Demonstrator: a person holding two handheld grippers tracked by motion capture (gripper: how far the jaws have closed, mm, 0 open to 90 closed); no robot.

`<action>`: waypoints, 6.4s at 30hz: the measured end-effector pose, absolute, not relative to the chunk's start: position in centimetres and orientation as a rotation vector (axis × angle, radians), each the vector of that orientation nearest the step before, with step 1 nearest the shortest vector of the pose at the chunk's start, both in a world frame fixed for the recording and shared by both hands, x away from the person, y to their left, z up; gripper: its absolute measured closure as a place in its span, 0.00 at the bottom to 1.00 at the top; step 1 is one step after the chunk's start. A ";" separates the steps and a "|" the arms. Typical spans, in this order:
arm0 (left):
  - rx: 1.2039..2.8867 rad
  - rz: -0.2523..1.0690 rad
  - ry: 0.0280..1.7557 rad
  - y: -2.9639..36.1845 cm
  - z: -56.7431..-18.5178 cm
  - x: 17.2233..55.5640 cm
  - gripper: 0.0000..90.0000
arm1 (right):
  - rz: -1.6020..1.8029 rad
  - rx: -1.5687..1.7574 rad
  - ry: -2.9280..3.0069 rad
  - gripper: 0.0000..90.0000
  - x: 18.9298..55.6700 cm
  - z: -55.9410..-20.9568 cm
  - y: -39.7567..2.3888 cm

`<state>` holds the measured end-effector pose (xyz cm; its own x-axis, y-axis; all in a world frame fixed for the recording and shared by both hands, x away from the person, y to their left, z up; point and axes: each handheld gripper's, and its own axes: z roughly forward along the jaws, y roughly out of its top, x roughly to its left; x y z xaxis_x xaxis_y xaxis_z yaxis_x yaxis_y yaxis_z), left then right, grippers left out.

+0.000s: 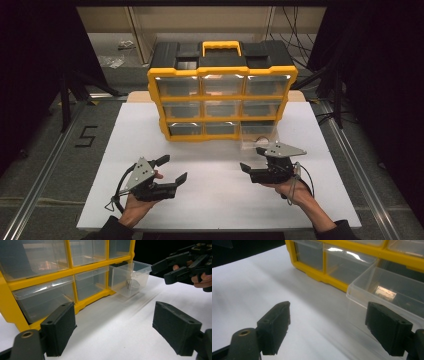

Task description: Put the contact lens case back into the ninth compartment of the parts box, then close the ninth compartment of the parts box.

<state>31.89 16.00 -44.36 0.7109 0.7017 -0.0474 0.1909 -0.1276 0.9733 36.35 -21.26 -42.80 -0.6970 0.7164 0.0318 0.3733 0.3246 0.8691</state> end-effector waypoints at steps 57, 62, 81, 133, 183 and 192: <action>1.691 0.517 0.722 16.0 -44.4 31.9 0.20 | 1.050 1.032 2.310 0.93 39.2 -45.7 -22.7; 1.688 0.516 0.723 16.0 -44.4 31.9 0.20 | 1.022 1.028 2.284 1.00 39.5 -45.8 -22.8; 1.685 0.514 0.725 16.0 -44.4 31.9 0.20 | 1.012 1.059 2.227 1.00 40.2 -46.0 -23.2; 1.666 0.504 0.748 16.2 -44.4 32.1 0.20 | 1.004 1.038 2.125 1.00 42.1 -46.6 -22.4; 1.665 0.505 0.742 16.2 -44.4 32.0 0.20 | 1.007 1.088 2.021 1.00 44.2 -46.8 -22.9; 1.662 0.505 0.740 16.1 -44.4 32.0 0.20 | 1.003 1.105 2.004 1.00 44.6 -46.8 -23.0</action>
<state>31.97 16.14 -44.35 0.7047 0.7067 -0.0633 0.1984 -0.1106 0.9739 44.59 -22.97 -46.84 -0.4483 0.8792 -0.1612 0.3981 0.3579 0.8446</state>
